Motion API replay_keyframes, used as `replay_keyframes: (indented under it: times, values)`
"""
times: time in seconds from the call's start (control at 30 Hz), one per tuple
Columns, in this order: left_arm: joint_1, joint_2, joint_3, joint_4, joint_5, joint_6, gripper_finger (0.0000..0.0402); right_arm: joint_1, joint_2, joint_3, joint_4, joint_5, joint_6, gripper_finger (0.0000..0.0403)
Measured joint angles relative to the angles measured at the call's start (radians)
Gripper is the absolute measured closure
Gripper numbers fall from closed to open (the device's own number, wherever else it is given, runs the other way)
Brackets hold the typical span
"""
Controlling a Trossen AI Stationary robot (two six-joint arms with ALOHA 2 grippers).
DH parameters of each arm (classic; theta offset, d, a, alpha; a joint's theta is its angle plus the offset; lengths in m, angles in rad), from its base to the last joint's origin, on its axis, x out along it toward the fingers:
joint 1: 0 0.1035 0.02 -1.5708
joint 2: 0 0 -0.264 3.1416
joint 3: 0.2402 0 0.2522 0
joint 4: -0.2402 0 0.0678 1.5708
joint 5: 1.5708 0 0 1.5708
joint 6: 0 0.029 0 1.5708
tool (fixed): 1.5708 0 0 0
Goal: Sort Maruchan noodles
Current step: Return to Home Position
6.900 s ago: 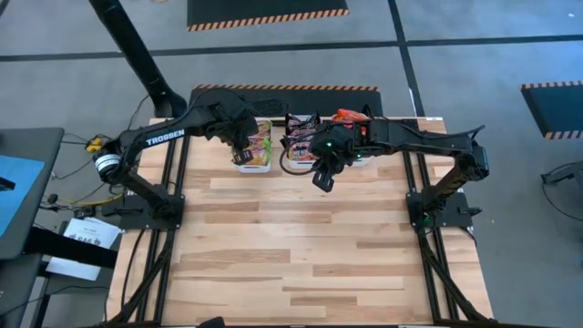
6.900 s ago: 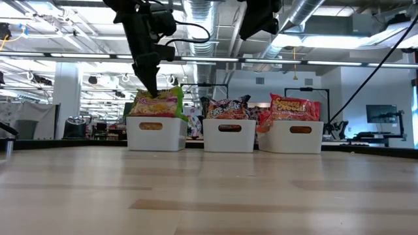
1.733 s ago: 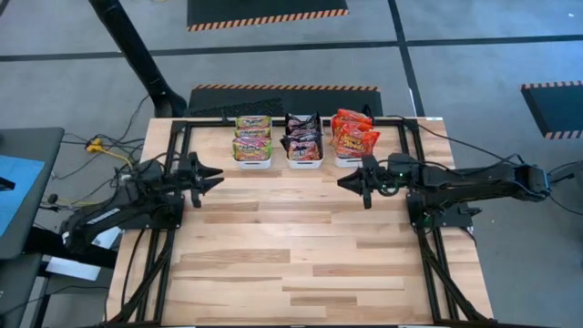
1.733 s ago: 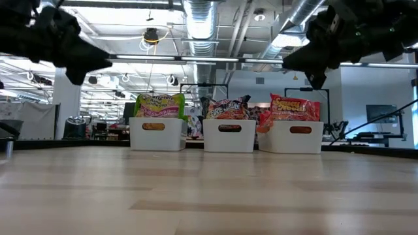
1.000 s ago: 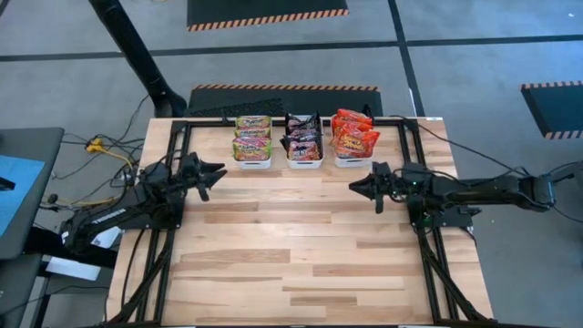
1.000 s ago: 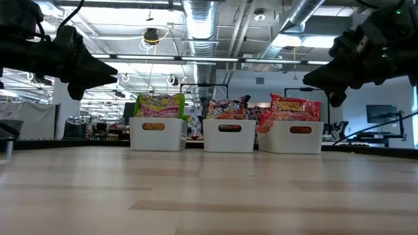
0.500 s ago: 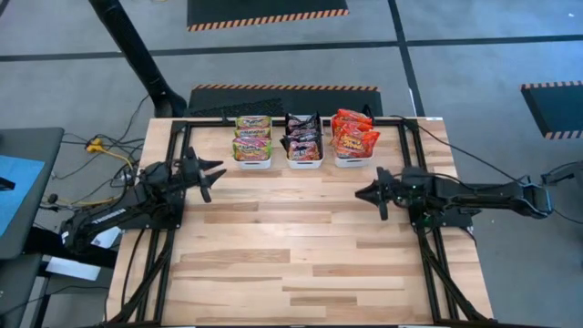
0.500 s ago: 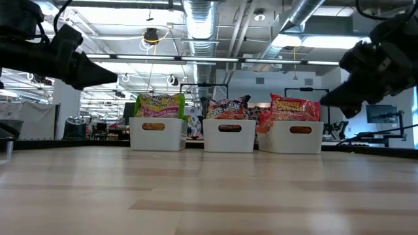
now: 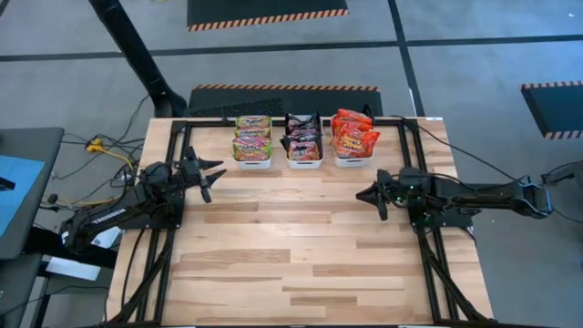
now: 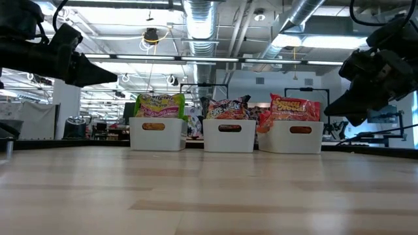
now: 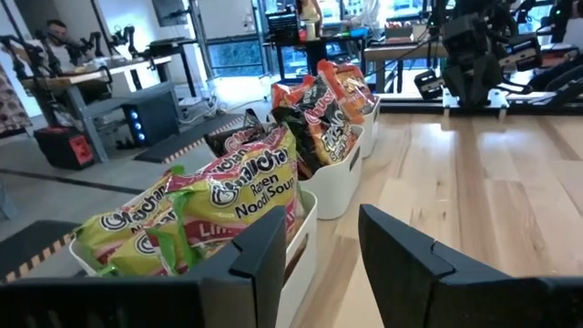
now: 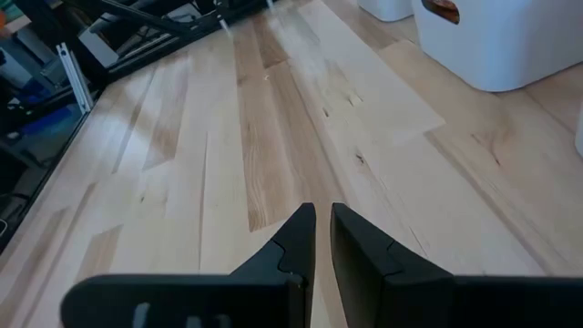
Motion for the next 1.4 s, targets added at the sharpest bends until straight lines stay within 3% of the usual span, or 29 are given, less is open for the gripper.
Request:
replay_keyframes:
  times: [0.47,0.83,1.07,1.4]
  values:
    - [-0.031,-0.010,0.000,0.000,-0.001,-0.009,0.0272,0.007,-0.004,-0.001,-0.007,0.000,0.001,0.0340]
    - [-0.229,-0.010,0.000,0.000,0.000,-0.009,0.0272,0.164,-0.312,-0.002,-0.008,0.002,0.001,0.0340]
    - [-0.353,-0.010,0.000,0.000,0.000,-0.009,0.0272,0.207,-0.438,-0.002,-0.008,0.002,0.001,0.0340]
    - [-0.416,-0.009,0.000,0.000,0.001,-0.009,0.0272,0.233,-0.436,-0.002,0.005,0.000,0.001,0.0340]
